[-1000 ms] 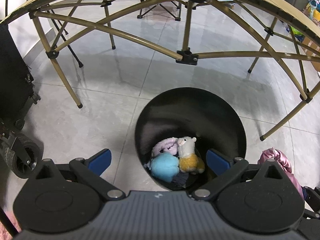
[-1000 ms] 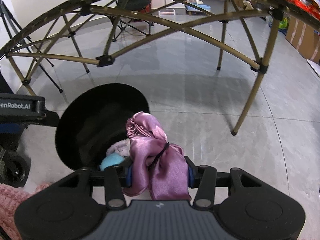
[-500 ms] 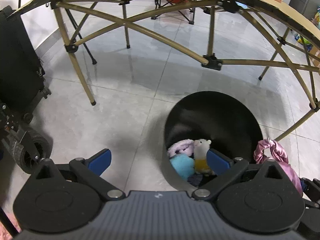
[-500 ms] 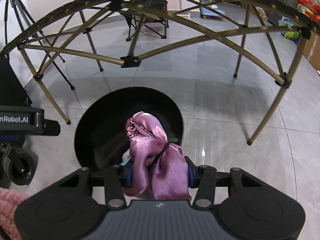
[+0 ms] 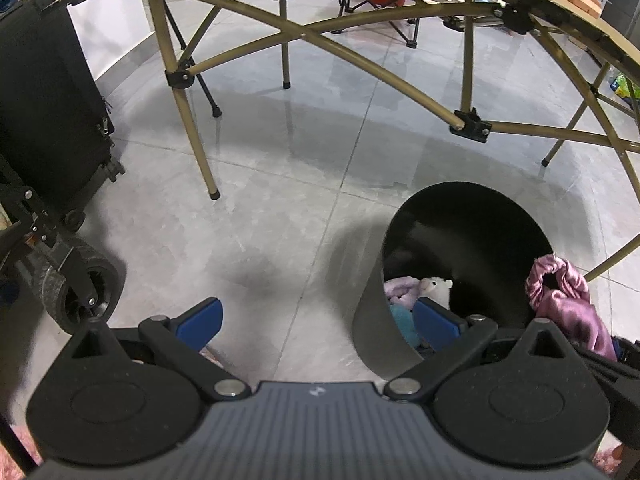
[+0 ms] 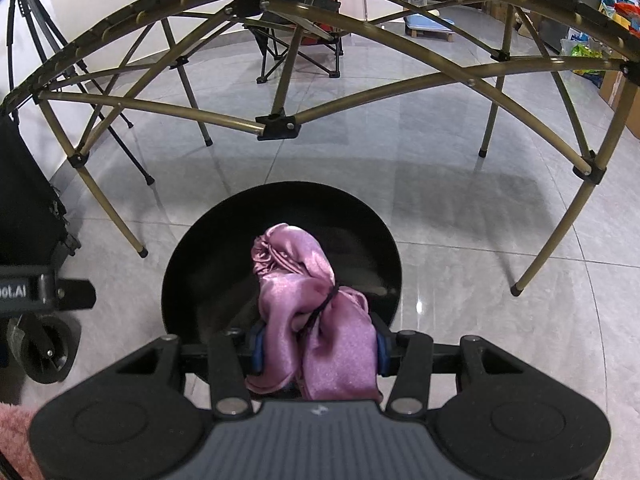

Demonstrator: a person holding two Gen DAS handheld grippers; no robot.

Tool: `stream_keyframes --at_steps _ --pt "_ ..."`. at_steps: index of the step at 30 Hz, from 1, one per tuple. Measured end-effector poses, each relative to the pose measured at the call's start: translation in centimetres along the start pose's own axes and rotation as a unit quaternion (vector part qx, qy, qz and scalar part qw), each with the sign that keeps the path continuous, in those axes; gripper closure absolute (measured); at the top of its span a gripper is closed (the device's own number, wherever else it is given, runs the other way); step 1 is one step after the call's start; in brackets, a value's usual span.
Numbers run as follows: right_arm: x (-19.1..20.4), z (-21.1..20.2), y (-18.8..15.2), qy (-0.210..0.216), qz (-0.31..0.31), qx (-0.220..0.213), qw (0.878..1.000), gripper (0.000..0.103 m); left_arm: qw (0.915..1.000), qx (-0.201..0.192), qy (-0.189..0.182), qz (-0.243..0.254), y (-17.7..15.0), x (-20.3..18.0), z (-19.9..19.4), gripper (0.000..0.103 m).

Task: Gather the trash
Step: 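Move the right gripper holding the pink scrunchie over the black bin, then open the right gripper to drop the pink scrunchie into the bin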

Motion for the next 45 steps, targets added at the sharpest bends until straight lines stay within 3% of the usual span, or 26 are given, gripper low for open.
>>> stream_keyframes --at_steps 17,28,34,36,37,45 --pt "2.7 2.4 0.6 0.004 -0.010 0.019 1.000 0.056 0.9994 0.016 0.027 -0.017 -0.7 3.6 1.4 0.000" --pt "3.2 2.9 0.4 0.010 -0.010 0.026 1.000 0.054 0.9992 0.023 0.028 -0.016 -0.8 4.0 1.8 0.000" --pt "3.4 2.5 0.6 0.016 -0.009 0.022 1.000 0.041 0.9991 0.023 0.029 -0.018 -1.0 4.1 1.8 0.000" --pt "3.4 2.2 0.8 0.013 -0.008 0.015 1.000 0.014 0.9992 0.023 0.029 -0.017 -1.0 4.0 1.8 0.000" --pt "3.3 2.1 1.0 0.006 -0.007 0.011 1.000 0.009 0.9992 0.023 0.029 -0.017 -1.0 4.0 1.8 0.000" --pt "2.7 2.0 1.1 0.006 0.009 0.011 1.000 0.007 0.9992 0.023 0.029 -0.017 -1.0 4.0 1.8 0.000"
Point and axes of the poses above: each gripper's, at about its wrist camera, not at the fingertips, and z roughly the way its jaws point, x to its left, y to its top, the point moved 7 cm from there along z, roughly the way its jaws point, and after that the axes turned 3 degrees about x, right-handed, at the moved point
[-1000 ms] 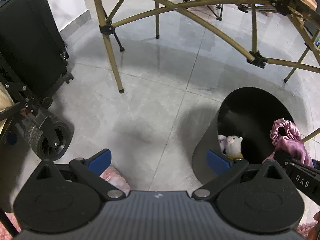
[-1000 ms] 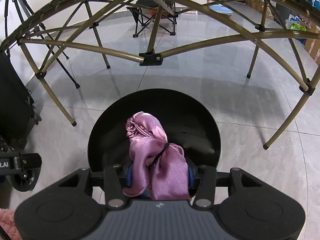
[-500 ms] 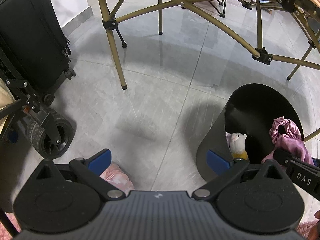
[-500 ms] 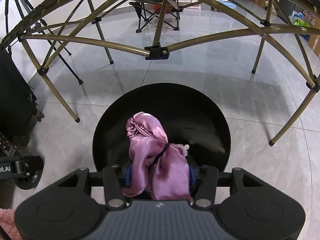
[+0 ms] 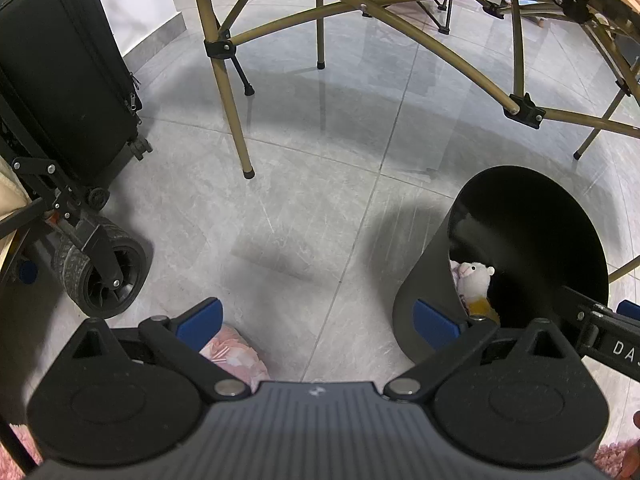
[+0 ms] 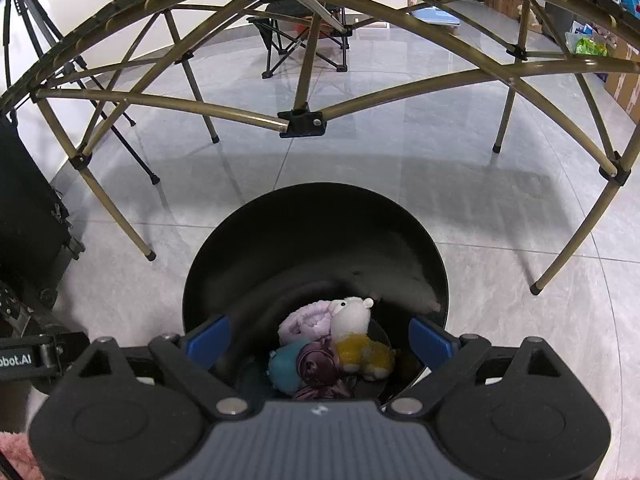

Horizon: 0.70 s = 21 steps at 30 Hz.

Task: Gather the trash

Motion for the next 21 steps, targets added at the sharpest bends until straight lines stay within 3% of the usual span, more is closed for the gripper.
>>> stream_keyframes --at_steps 11,21 --pt "0.0 -0.5 0.3 0.009 0.004 -0.002 1.000 0.007 1.0000 -0.004 -0.003 0.001 0.1 -0.1 -0.3 0.000" --pt "-0.9 -2.5 1.3 0.009 0.013 -0.035 0.999 0.007 0.9992 -0.037 -0.016 0.004 0.5 -0.5 -2.2 0.000"
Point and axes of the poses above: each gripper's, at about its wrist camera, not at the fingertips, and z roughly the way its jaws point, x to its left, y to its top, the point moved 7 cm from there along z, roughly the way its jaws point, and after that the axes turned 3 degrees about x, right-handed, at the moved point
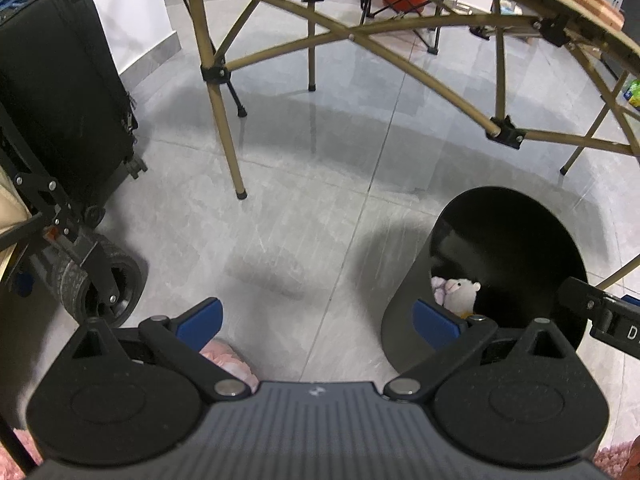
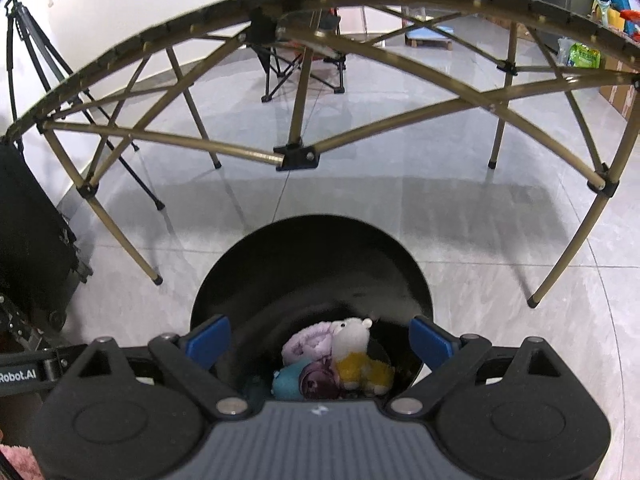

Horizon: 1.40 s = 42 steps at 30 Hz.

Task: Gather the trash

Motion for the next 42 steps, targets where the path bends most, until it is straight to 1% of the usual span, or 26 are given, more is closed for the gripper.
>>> stream_keyframes --at_steps 4,11,14,17,22,24,31,38,42 --pt "-0.5 -1.2 0.9 0.000 0.000 -0.024 1.000 0.007 0.9997 -0.024 -0.005 0.003 0.6 -0.3 -1.1 0.000" --pt "-1.0 -5.2 3.3 0.003 -0.020 -0.098 0.995 0.007 0.9973 -0.070 -0.021 0.001 2.4 -1.0 -3.8 0.000" --pt "-0.8 -7.3 4.5 0.002 -0.040 -0.141 0.989 0.006 0.9955 -0.091 -0.025 0.008 3.4 -1.8 -5.2 0.000" --pt "-0.5 -9.2 5.6 0.001 -0.062 -0.182 0.981 0.006 0.9925 -0.120 -0.024 0.012 4.8 -2.5 -6.8 0.000" --pt "-0.7 -11.6 7.6 0.005 -0.078 -0.234 0.969 0.005 0.9869 -0.159 -0.028 0.012 7.3 -3.5 -9.0 0.000" --pt "-0.9 -12.3 8.2 0.007 -0.078 -0.249 0.965 0.001 0.9850 -0.170 -0.030 0.011 8.1 -3.9 -9.6 0.000" --pt "-1.5 -13.4 11.4 -0.004 -0.097 -0.298 0.950 0.000 0.9805 -0.191 -0.043 0.014 10.9 -6.1 -10.3 0.000" --pt "-2.9 -13.1 14.2 -0.001 -0.095 -0.314 0.945 0.000 0.9751 -0.213 -0.059 0.018 13.7 -8.4 -10.7 0.000" --pt "-3.9 -12.7 15.9 -0.007 -0.089 -0.323 0.942 0.000 0.9712 -0.228 -0.064 0.024 15.6 -9.7 -11.0 0.000"
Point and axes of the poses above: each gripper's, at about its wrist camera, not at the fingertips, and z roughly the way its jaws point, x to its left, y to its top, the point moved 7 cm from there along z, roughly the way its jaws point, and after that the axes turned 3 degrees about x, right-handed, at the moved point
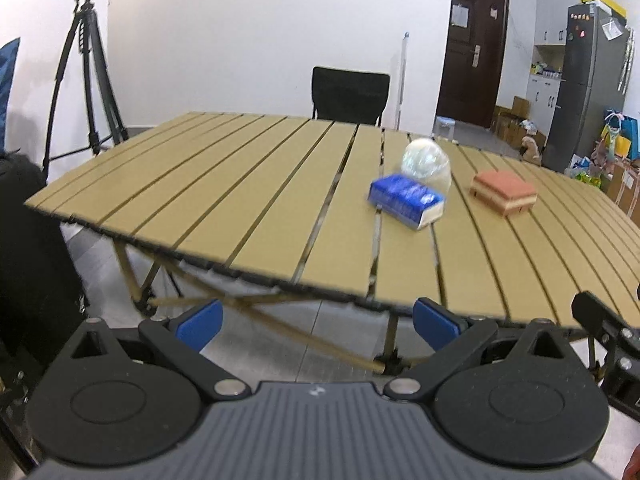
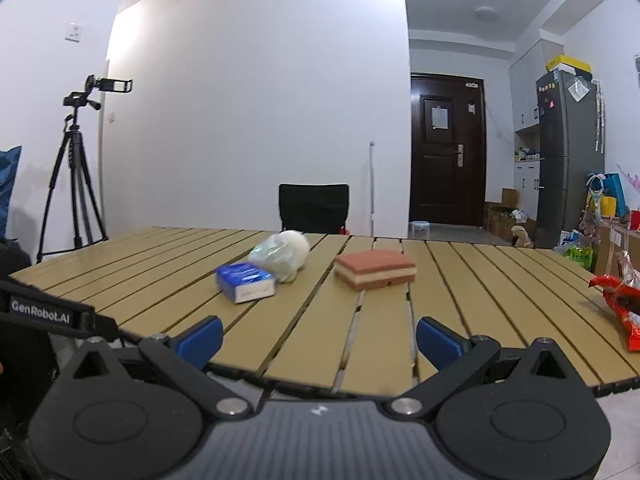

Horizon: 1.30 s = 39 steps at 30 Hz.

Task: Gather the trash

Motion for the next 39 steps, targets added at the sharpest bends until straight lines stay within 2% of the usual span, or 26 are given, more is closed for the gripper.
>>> stream_keyframes --at_steps 13,19,28,34,39 --pt "-2.7 4.1 1.1 -0.014 0.011 0.004 1.000 0.000 0.9986 -0.032 -0.012 0.040 4.6 -4.5 4.2 0.000" --pt "-4.2 5.8 1.4 -0.025 0.016 0.007 1.000 0.000 0.9981 -0.037 -0.027 0.042 6.1 -6.1 6.5 0.000" --pt "-7.0 8.0 1.3 -0.051 0.042 0.021 0.998 0.000 0.9988 -0.020 -0.042 0.014 7.6 -8.2 10.6 0.000" --pt "-8.2 9.2 1.3 -0.059 0.063 0.030 0.996 0.000 0.9996 0.008 -0.022 -0.016 7.8 -8.9 13.1 0.000" --pt "-8.4 9.7 1.4 -0.058 0.074 0.032 0.995 0.000 0.9979 0.038 -0.023 -0.046 7.6 -9.2 15.1 0.000"
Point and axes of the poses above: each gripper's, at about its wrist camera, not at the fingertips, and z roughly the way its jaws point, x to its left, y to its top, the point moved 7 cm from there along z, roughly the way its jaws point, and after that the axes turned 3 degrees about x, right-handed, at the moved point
